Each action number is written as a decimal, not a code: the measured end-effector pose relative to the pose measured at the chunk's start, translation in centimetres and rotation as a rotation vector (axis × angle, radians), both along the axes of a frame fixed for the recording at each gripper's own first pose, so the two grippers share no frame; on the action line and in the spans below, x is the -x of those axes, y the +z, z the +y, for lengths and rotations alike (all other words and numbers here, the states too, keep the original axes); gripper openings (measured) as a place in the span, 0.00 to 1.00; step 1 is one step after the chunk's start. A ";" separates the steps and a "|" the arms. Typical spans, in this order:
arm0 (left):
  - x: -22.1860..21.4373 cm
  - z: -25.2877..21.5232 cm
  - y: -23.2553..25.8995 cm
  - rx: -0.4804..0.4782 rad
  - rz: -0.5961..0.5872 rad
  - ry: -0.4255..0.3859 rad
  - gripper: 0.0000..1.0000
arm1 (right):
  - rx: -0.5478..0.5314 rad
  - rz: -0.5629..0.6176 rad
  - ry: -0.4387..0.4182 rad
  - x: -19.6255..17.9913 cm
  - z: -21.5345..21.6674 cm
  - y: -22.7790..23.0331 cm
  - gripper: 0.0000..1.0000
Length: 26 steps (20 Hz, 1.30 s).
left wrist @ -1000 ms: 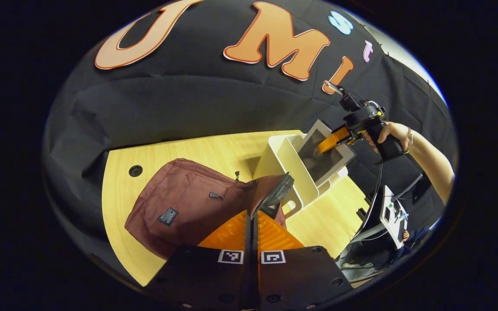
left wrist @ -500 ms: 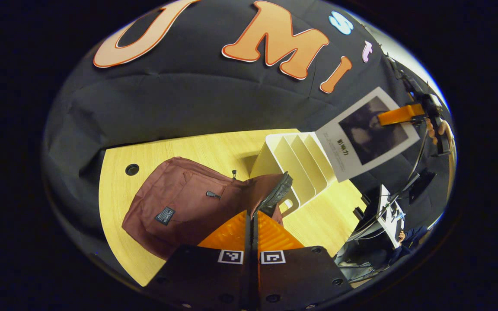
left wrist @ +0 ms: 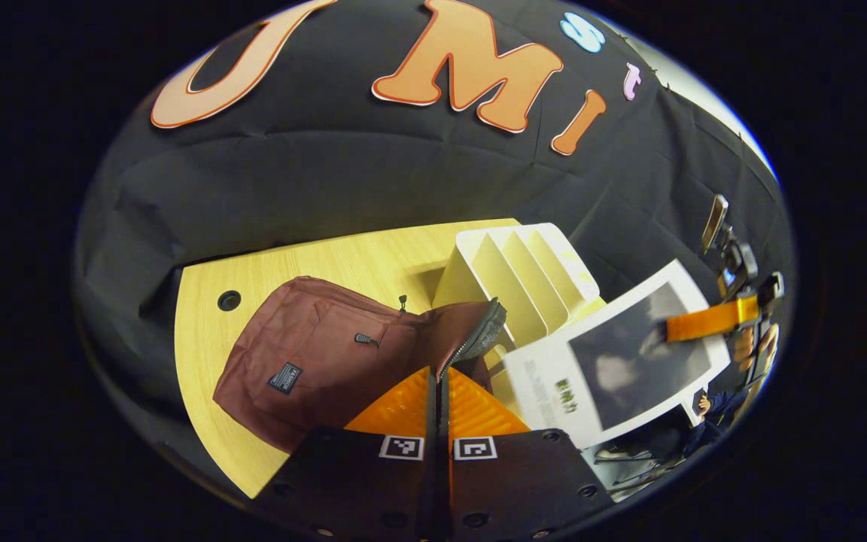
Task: Open the schoolbag, grab two books from the bookshelf and put them into the schoolbag.
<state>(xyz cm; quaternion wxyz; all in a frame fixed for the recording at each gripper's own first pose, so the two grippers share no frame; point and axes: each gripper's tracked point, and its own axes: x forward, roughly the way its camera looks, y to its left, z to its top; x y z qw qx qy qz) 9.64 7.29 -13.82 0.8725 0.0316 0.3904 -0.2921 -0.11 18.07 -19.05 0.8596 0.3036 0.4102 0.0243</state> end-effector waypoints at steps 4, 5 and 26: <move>0.1 -0.6 0.4 -0.018 -0.005 -0.003 0.01 | -0.166 -0.008 -0.104 -2.2 1.6 -6.5 0.37; 0.2 -0.7 0.4 -0.020 -0.004 0.000 0.00 | -0.199 -0.012 -0.129 -2.8 2.0 -7.6 0.37; 3.2 -2.1 0.4 -0.064 -0.032 -0.092 0.01 | -0.110 0.123 -0.277 -7.1 8.2 -21.8 0.97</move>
